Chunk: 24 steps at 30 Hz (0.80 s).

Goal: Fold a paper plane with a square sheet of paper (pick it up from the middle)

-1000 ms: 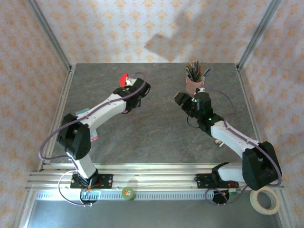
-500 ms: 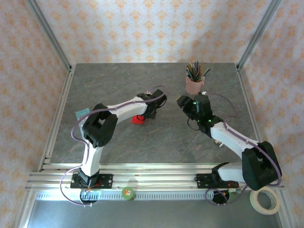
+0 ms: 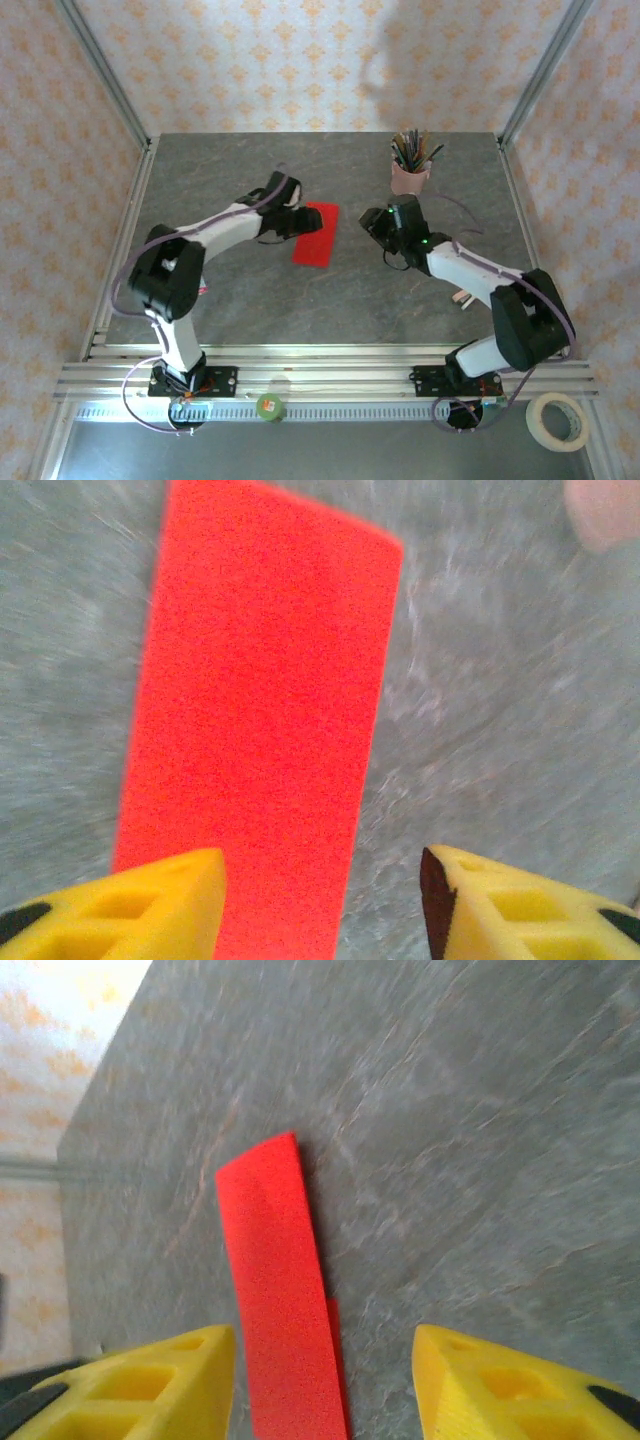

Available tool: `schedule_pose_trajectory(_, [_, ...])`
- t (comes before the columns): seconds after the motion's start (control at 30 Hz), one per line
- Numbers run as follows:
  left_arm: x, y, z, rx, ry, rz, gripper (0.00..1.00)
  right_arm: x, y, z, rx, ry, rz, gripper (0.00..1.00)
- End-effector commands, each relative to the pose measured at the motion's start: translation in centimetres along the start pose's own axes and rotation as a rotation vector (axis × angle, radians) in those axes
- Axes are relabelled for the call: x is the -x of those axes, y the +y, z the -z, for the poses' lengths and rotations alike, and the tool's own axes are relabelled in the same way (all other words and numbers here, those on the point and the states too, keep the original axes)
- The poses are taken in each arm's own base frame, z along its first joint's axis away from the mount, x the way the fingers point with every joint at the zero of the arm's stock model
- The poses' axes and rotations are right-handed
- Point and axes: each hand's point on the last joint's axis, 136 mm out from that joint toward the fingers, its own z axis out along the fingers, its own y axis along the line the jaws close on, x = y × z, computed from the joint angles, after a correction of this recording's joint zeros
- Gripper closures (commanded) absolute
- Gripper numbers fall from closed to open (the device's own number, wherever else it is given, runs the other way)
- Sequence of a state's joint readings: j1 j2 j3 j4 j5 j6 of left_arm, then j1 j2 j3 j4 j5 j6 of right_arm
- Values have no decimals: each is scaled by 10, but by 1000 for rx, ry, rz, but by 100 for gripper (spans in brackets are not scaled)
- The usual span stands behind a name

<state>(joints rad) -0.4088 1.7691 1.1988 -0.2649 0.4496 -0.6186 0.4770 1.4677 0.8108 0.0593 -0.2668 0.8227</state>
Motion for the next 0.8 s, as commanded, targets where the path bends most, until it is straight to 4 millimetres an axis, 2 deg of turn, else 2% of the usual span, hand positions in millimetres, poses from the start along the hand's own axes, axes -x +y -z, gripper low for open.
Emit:
schedule_pose_trajectory(0.0, [16,2,26,-84,-87,95,40,-25,20,-16,20,84,50,57])
schedule_pose_trajectory(0.07, [18,26,36,-46,-119,138,36,-48,27,-30,22,145,75,63])
schedule_pose_trajectory(0.17, [17,49,48,-36,-157,175,26,-76,34,-51,10,222,98,71])
schedule_pose_trajectory(0.3, [14,60,60,-52,-206,189,14,-95,35,-73,-25,264,120,73])
schedule_pose_trajectory(0.57, [-1,70,57,-37,-178,197,2,-114,3,-95,-123,335,181,74])
schedule_pose_trajectory(0.77, [-5,68,53,-47,-147,166,1,-138,-31,-95,-190,486,337,74])
